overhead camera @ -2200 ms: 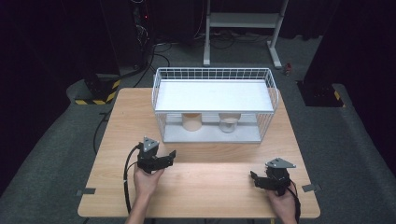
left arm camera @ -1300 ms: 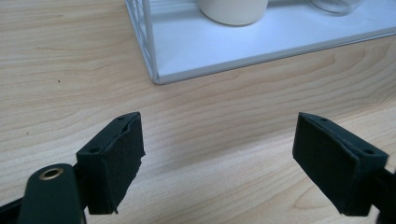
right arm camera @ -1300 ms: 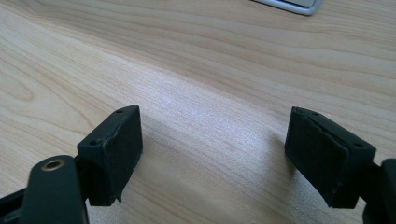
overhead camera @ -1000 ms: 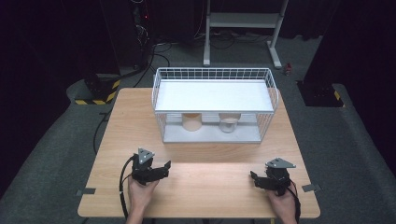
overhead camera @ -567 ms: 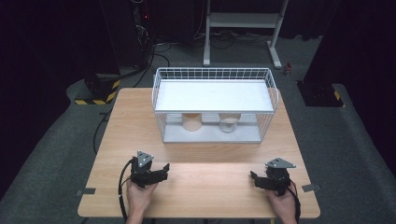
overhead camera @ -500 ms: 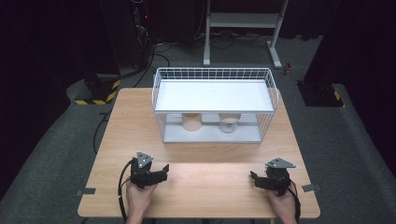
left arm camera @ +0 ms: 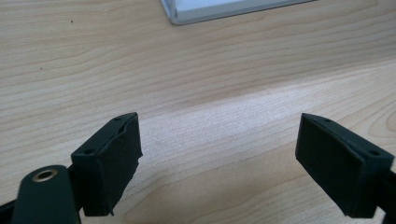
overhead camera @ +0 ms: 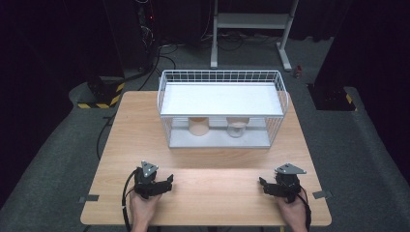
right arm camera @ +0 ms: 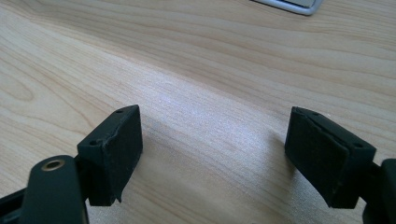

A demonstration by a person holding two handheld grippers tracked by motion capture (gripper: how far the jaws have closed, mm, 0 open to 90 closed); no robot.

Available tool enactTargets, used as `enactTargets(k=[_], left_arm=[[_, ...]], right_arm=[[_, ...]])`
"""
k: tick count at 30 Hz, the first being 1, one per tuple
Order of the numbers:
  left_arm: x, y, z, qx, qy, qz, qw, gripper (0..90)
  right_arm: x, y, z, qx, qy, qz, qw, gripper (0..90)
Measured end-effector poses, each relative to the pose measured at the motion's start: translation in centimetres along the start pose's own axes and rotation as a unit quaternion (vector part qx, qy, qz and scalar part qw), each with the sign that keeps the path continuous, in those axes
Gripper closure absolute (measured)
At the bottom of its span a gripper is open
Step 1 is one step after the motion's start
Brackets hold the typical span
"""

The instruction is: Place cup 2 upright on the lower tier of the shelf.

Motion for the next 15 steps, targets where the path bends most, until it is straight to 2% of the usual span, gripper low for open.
enactTargets(k=[15], left_arm=[[0.61,0.57,1.03,-0.017,0.009,0.003,0.9998,14.2]], right_arm=[[0.00,0.00,0.00,0.000,0.000,0.000,1.0000,19.0]])
Point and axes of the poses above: each handheld gripper's, and its own axes: z roughly forward along the jaws, x roughly out of its underside, y roughly to its left, the point moved 7 cm from there along z, roughly forward along the jaws, and after that the axes turned 10 degrees about -z, right-handed, at the moved point
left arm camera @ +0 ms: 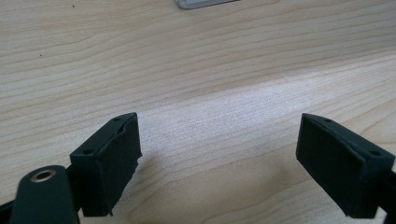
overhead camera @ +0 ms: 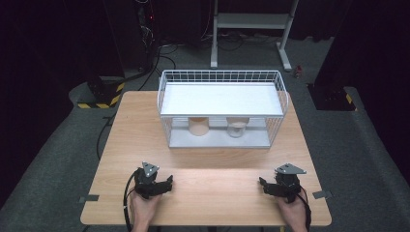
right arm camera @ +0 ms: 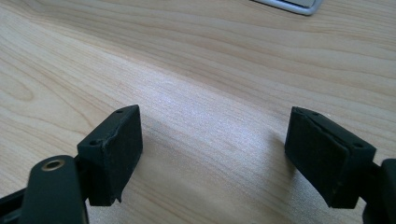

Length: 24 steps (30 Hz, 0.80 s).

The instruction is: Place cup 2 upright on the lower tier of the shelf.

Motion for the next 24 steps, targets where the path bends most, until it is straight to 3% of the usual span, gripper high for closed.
enactTargets(k=[24], left_arm=[[0.30,0.02,0.67,-0.005,-0.005,-0.002,1.0000,13.1]], right_arm=[[0.01,0.02,-0.01,0.000,0.000,0.001,1.0000,19.0]])
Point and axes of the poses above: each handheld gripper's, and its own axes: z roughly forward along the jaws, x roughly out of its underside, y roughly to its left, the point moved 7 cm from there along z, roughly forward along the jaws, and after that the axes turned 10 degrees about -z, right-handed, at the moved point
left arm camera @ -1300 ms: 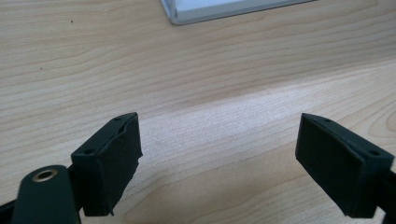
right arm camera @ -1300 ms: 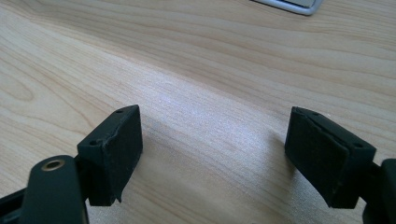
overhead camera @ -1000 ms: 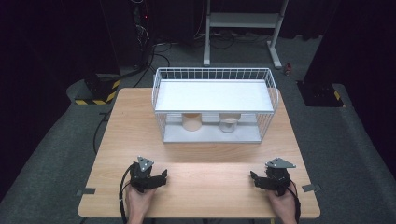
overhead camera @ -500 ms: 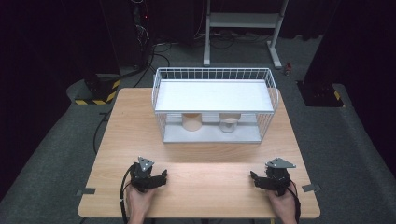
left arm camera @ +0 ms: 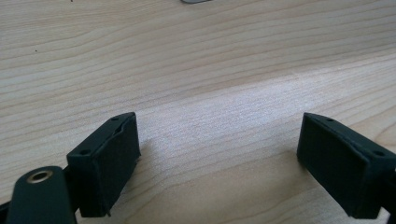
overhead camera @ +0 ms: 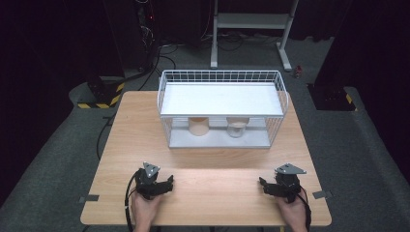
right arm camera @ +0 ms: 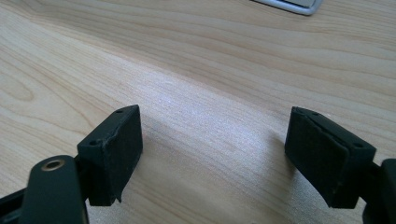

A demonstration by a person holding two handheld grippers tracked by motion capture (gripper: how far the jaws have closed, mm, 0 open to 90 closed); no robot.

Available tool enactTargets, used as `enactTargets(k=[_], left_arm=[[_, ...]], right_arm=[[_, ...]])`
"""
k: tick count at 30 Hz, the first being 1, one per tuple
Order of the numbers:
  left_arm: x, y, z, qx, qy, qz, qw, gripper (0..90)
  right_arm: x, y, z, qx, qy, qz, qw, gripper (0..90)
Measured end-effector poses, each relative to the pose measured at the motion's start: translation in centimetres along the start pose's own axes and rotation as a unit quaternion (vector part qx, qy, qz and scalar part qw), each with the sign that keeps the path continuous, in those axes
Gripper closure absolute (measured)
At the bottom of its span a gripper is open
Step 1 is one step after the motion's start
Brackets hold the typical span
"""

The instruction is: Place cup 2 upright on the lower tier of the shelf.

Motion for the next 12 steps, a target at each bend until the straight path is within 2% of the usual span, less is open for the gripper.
enactTargets(k=[12], left_arm=[[0.00,-0.06,0.00,-0.001,0.000,-0.004,1.0000,13.2]], right_arm=[[-0.02,-0.04,0.01,-0.001,0.000,-0.001,1.0000,18.9]])
Point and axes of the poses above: each handheld gripper's, and its own axes: z roughly forward along the jaws, x roughly out of its underside, y roughly to its left, the point moved 7 cm from there along z, roughly forward along the jaws, and after that the axes turned 10 degrees about -z, right-handed, at the moved point
